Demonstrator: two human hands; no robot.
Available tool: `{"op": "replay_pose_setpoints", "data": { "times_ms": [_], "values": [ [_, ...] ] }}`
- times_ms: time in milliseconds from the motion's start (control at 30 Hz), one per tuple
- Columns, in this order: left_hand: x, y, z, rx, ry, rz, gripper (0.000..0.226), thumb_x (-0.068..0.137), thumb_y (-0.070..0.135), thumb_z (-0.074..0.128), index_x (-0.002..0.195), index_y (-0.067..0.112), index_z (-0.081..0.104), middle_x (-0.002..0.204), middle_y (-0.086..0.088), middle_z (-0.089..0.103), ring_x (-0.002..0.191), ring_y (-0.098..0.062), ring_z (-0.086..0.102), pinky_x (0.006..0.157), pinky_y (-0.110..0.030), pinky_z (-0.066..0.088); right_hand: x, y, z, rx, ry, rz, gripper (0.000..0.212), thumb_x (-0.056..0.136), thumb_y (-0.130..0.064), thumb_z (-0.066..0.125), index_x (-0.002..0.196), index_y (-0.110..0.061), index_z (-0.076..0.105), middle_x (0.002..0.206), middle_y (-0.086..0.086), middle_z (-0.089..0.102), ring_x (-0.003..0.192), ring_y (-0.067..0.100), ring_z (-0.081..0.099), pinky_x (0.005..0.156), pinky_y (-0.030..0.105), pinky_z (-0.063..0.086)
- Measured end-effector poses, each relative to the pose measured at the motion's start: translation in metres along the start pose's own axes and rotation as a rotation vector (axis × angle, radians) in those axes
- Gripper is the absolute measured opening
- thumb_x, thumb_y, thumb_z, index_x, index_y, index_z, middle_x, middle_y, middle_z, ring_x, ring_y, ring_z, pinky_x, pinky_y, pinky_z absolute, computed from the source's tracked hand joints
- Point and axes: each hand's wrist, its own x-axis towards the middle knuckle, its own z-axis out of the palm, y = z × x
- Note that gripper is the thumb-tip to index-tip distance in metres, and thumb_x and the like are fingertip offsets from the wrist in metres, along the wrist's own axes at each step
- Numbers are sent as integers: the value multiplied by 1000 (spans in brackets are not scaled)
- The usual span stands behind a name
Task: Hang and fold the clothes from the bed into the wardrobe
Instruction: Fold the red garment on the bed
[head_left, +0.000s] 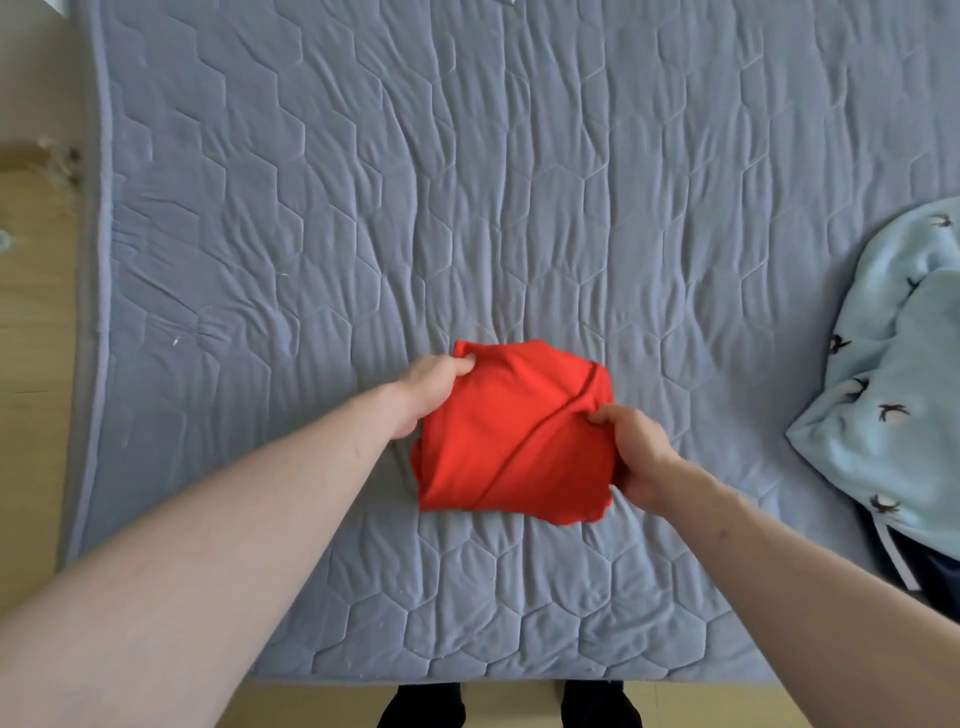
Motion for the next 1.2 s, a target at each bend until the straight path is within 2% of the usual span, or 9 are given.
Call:
{"op": "replay_pose_setpoints", "data": {
  "times_ms": [67,167,233,300,433,533,633,900,1200],
  "values": [
    [0,-17,2,181,147,15,52,99,52,56,127,9,65,124,-8,69,114,-27,65,100,-33,48,-3,6,3,-282,97,-217,63,90,-13,66,147,-19,41,105,13,63,75,28,63,64,29,52],
    [-9,-43,12,293,369,172,49,98,41,61,136,12,49,131,-8,62,123,-29,59,101,-32,42,-4,25,6,-832,200,-669,92,84,-15,65,161,-34,18,158,10,25,131,36,49,104,45,45],
    [-22,-57,22,206,387,399,63,98,29,65,151,16,35,145,-6,50,134,-22,49,107,-23,34,-3,33,11,-875,89,-747,92,83,-22,67,161,-41,22,165,2,16,144,36,33,116,45,33],
    [-34,-73,30,146,309,503,83,95,27,67,162,29,17,155,0,32,144,-11,34,111,-15,22,-2,36,13,-835,-21,-648,98,81,-31,75,161,-43,20,166,-2,18,148,32,31,120,41,30],
    [-49,-102,42,296,103,420,99,86,27,73,159,50,11,164,-6,22,148,-18,34,116,-20,26,0,36,2,-831,-69,-476,121,67,-31,94,162,-35,19,158,2,35,144,23,40,115,32,35],
    [-56,-98,42,204,66,282,93,82,5,74,159,31,29,154,-5,46,134,-12,49,101,-11,31,-11,37,4,-720,-81,-346,107,66,-21,94,155,-32,35,144,6,52,124,24,57,105,36,49],
    [-82,-88,32,105,57,210,84,79,-4,73,152,28,45,140,3,59,117,-7,55,90,-11,36,-41,41,4,-634,-83,-315,90,70,-15,89,148,-27,47,129,6,62,110,22,64,96,36,54],
    [-272,-68,-15,-86,12,244,84,73,8,74,150,29,49,132,9,67,116,-9,66,108,-31,48,-233,25,-27,-585,-197,-451,69,74,-14,89,134,-30,59,113,-3,70,99,8,68,84,28,55],
    [-543,-64,-56,-302,277,396,79,79,22,70,151,41,43,146,16,55,131,1,54,116,-32,40,-468,-17,-19,-788,-416,-701,79,75,-22,89,144,-37,51,123,-9,68,108,7,67,90,26,52]
  ]
}}
